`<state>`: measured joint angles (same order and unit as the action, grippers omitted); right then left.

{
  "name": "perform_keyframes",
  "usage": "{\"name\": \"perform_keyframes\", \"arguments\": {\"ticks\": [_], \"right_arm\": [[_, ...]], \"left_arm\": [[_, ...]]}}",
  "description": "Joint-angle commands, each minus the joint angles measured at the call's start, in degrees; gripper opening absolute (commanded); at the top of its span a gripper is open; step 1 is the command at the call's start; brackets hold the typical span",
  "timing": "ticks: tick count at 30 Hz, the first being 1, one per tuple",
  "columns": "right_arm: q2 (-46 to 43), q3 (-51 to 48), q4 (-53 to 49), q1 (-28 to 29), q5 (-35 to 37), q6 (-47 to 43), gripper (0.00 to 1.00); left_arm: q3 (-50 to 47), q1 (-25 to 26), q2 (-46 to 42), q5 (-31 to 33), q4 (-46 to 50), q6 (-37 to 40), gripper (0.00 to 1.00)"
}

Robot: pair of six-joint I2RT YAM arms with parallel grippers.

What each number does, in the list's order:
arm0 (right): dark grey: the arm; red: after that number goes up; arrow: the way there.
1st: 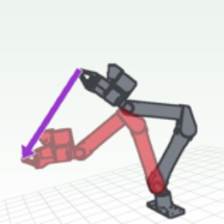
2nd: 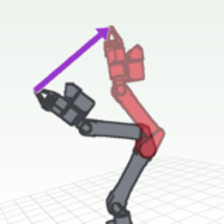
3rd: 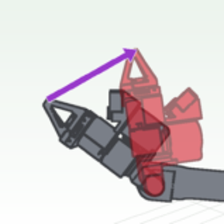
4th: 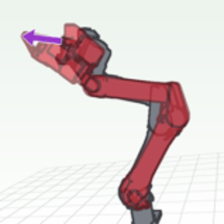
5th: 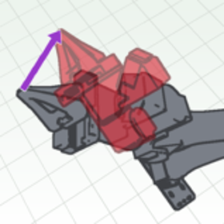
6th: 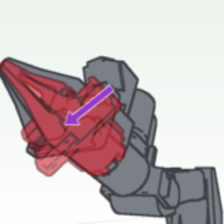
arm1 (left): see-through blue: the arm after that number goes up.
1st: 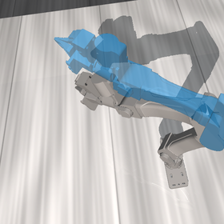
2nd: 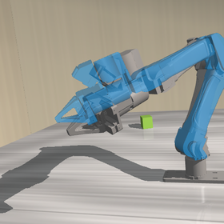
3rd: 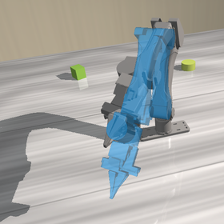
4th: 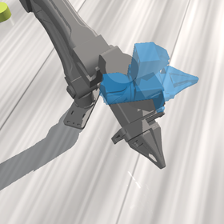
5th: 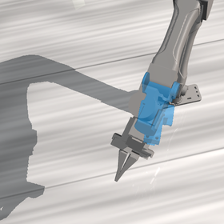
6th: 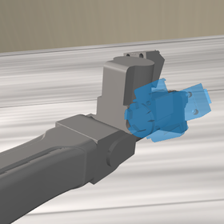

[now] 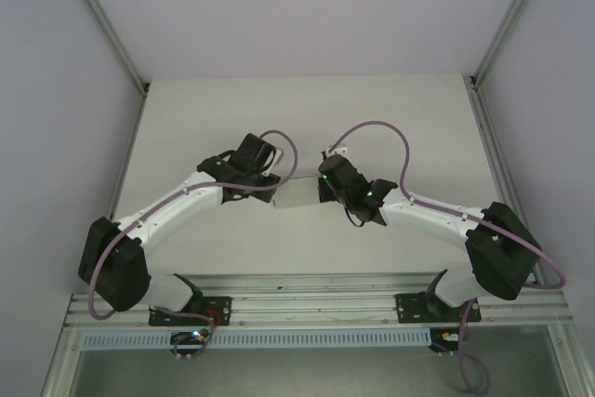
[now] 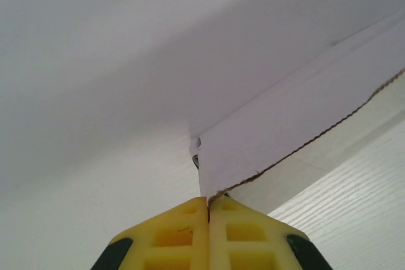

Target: Assemble paper box

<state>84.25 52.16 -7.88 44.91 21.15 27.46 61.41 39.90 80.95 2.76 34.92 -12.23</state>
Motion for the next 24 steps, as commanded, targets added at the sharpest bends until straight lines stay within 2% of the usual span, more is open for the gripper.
{"name": "perform_keyframes", "arguments": {"ticks": [1,6,11,17,21,24], "right_arm": [[1.5,0.7,-7.1,1.2,3.7,1.6,0.0],[2.3,1.5,-8.1,2.5,5.6,3.0,0.0],[3.6,2.6,-9.9,3.9,8.0,4.5,0.0],[4.2,2.7,-9.6,4.4,7.8,5.6,0.0],[4.2,2.5,-10.0,4.4,8.1,5.9,0.0],[4.2,2.2,-9.9,4.5,8.0,6.0,0.0]], "left_arm": [[2.3,-1.2,0.7,-2.6,1.4,-6.7,0.0],[1.0,-4.3,1.6,-11.3,-1.2,-14.6,0.0],[2.4,-5.4,2.6,-14.9,1.3,-18.2,0.0],[1.4,-8.8,2.9,-25.5,-1.3,-21.2,0.0],[2.4,-8.9,4.8,-26.1,0.1,-21.0,0.0],[3.3,-8.6,5.4,-22.7,2.5,-19.1,0.0]]}}
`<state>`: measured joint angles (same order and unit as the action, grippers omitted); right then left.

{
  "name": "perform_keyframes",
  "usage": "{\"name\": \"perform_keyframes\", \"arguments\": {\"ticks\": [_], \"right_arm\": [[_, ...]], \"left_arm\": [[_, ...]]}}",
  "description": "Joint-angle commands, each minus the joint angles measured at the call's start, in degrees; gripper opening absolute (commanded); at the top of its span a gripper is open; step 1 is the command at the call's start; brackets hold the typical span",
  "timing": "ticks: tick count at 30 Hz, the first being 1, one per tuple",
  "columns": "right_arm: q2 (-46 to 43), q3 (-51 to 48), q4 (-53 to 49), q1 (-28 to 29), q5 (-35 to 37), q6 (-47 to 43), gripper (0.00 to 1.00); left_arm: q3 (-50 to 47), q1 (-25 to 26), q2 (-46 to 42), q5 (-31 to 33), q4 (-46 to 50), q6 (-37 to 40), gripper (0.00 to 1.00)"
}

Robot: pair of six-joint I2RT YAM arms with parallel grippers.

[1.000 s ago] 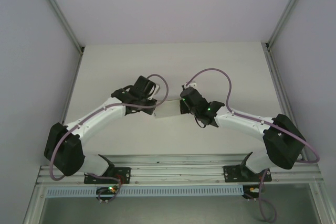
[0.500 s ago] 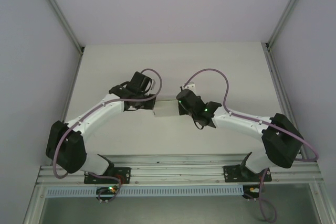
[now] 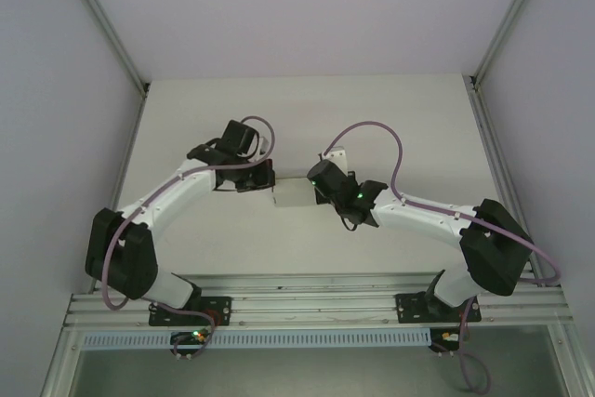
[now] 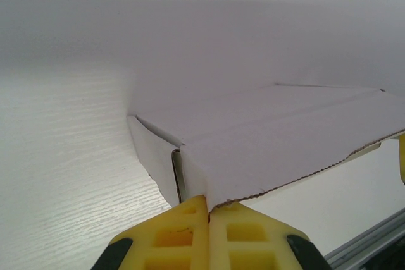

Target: Assemble paper box

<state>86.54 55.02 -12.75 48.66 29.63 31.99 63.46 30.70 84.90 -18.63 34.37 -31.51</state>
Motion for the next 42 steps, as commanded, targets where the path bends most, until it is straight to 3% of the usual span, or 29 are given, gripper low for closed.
{"name": "perform_keyframes", "arguments": {"ticks": [1,7,14,21,24,25,27,29,31,34,39,41,42], "right_arm": [[1.7,-0.9,-4.8,0.6,-0.4,1.5,0.0],[1.0,-2.5,-3.3,0.7,-0.3,0.7,0.0],[1.3,-3.9,-1.4,1.4,-0.5,-0.2,0.0],[0.7,-5.9,0.8,2.6,-0.7,0.4,0.04],[-0.6,-6.3,1.3,2.6,-0.9,0.5,0.14],[-1.1,-6.2,1.4,2.5,-1.3,0.3,0.15],[-1.9,-6.1,1.5,2.6,-1.5,0.2,0.22],[-2.8,-5.9,1.5,2.5,-1.5,-0.2,0.36],[-3.5,-5.9,1.8,2.5,-1.7,-0.6,0.4],[-4.9,-6.1,2.7,2.5,-2.5,-1.2,0.54],[-7.9,-6.3,3.6,2.1,-5.3,-3.0,0.64],[-9.1,-6.2,3.6,2.1,-5.9,-3.2,0.72],[-9.6,-6.2,3.8,2.1,-6.1,-3.5,0.77]], "left_arm": [[1.5,1.2,1.3,1.3,4.0,1.5,0.0],[-1.0,5.5,-0.2,9.4,4.2,7.7,0.0],[-5.0,8.5,-0.7,16.1,5.3,8.5,0.0],[-7.8,8.9,-1.2,13.8,0.1,7.2,0.0],[-7.6,8.9,-2.5,13.8,-0.7,7.3,0.0],[-7.3,9.0,-3.2,14.0,-0.8,7.3,0.1],[-6.7,9.0,-4.1,13.8,-0.3,8.0,0.16],[-6.2,9.0,-4.8,14.2,0.3,8.5,0.25],[-5.8,9.0,-5.3,14.4,0.5,8.8,0.33],[-5.4,9.0,-6.3,13.9,0.9,9.0,0.37],[-4.8,9.1,-8.5,13.4,0.9,9.3,0.49],[-4.3,9.1,-9.5,12.5,0.8,9.7,0.51],[-4.1,9.2,-10.1,12.6,0.6,9.8,0.57]]}}
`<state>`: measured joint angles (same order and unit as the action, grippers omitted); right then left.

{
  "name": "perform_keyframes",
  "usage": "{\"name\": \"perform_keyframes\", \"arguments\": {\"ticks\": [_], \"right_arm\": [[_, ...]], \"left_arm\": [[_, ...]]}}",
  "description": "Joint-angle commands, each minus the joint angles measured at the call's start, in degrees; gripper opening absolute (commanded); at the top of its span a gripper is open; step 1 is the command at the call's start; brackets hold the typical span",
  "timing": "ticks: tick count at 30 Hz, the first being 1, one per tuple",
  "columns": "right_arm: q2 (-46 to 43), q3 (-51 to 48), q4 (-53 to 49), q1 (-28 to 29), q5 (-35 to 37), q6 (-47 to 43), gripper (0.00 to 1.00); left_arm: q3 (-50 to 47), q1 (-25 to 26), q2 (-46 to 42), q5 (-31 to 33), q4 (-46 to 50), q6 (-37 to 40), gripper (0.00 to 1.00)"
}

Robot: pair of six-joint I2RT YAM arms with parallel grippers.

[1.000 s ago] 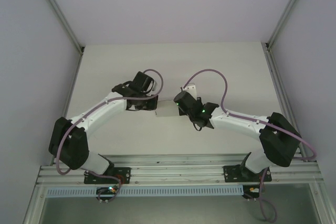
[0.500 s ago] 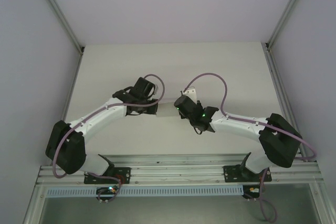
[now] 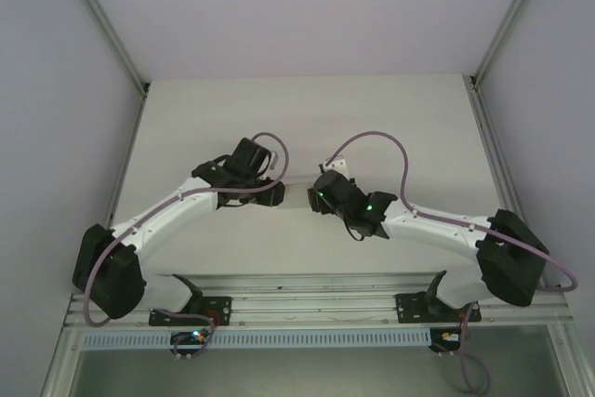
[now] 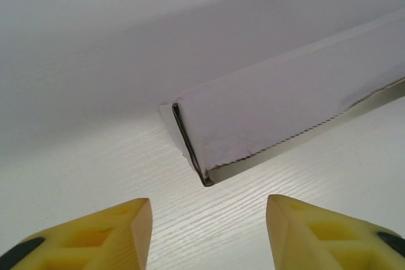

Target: Assemble paper box

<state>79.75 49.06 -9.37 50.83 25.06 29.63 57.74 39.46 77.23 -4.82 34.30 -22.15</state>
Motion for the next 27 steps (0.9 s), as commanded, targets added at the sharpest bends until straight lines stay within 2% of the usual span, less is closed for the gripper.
{"name": "perform_keyframes", "arguments": {"ticks": [1,2,3,4,8,13,19,22,27], "right_arm": [[-3.2,-0.3,0.7,-0.3,-1.4,-1.4,0.81],[-3.7,-0.2,1.1,-0.5,-1.4,-1.8,0.86],[-4.1,-0.1,1.6,-0.8,-1.1,-2.2,0.93],[-4.5,0.0,2.0,-1.3,-0.8,-2.5,1.0],[-4.7,0.7,3.7,-5.0,-1.0,-2.2,1.0],[-0.8,3.0,0.1,-10.9,-4.4,-0.7,1.0],[3.4,1.3,-0.7,-11.7,-5.9,0.8,1.0],[4.7,-1.1,-0.9,-11.7,-5.9,2.8,0.99],[5.9,-11.8,11.8,-11.7,-7.5,3.7,1.0]], "left_arm": [[1.6,0.4,-2.9,-0.7,0.2,0.3,0.68],[1.5,0.3,-3.4,0.1,-0.2,0.3,0.77],[1.7,0.3,-3.8,1.5,-0.8,0.1,0.92],[1.9,-0.1,-3.9,2.7,-0.8,0.3,1.0],[4.2,-2.6,-2.4,5.9,-0.2,-0.8,1.0],[3.4,-6.2,0.5,3.0,-2.5,-1.4,1.0],[-0.9,-7.3,2.7,-3.7,-6.1,-0.7,1.0],[-3.8,-7.7,3.7,-4.1,-7.0,-1.3,1.0],[-10.8,-8.1,3.3,-7.1,-11.9,-2.5,1.0]]}}
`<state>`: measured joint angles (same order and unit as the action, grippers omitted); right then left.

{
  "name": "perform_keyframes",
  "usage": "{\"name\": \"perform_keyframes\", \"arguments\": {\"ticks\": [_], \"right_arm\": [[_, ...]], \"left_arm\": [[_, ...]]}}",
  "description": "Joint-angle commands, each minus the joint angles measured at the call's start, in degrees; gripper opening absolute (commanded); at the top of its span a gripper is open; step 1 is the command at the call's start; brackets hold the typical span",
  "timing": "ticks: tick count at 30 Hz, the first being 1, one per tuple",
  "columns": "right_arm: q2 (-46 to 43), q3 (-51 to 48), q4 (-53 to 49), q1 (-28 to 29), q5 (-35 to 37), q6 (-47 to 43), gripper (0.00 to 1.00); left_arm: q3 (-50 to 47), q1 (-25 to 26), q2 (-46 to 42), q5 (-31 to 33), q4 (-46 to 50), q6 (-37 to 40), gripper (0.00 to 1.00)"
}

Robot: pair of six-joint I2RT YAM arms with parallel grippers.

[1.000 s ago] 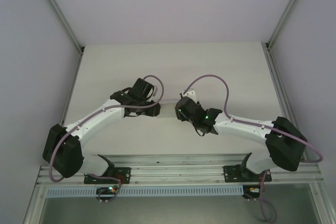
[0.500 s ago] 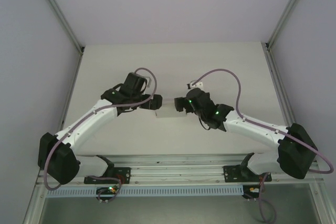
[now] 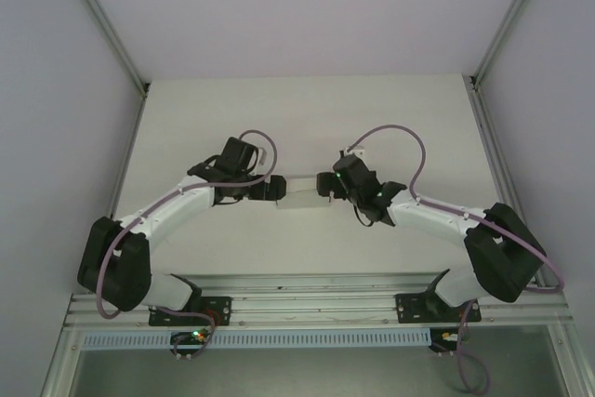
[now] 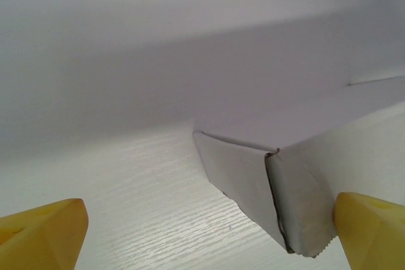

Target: Assemble paper box

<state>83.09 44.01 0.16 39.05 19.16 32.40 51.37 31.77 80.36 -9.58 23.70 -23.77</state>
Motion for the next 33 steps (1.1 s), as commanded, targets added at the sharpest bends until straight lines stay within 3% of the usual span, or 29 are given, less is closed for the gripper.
{"name": "perform_keyframes", "arguments": {"ticks": [1,8,14,24,28,33], "right_arm": [[2.9,-8.4,4.6,0.0,-1.8,1.5,1.0],[4.3,-14.4,13.9,0.1,-2.5,-1.7,1.0],[4.9,-22.3,28.6,-0.1,-4.7,-3.2,1.0],[3.2,-18.3,22.9,-0.2,-6.6,-4.6,1.0],[1.7,-8.7,10.2,-0.2,-7.6,-6.3,1.0],[1.0,1.8,3.7,-0.2,-8.9,-9.8,0.99]], "left_arm": [[-6.1,-0.6,0.0,-2.4,-2.7,-1.4,1.0],[-12.5,-2.0,-0.3,-5.1,-7.4,-2.5,1.0],[-15.1,-2.0,-1.8,-5.6,-9.7,-2.3,1.0],[-12.8,-2.0,-3.1,-6.1,-9.7,-0.3,1.0],[-6.4,-2.1,-3.3,-5.0,-8.4,2.4,1.0],[2.1,-2.1,-2.7,-4.8,-8.6,3.7,1.0]]}}
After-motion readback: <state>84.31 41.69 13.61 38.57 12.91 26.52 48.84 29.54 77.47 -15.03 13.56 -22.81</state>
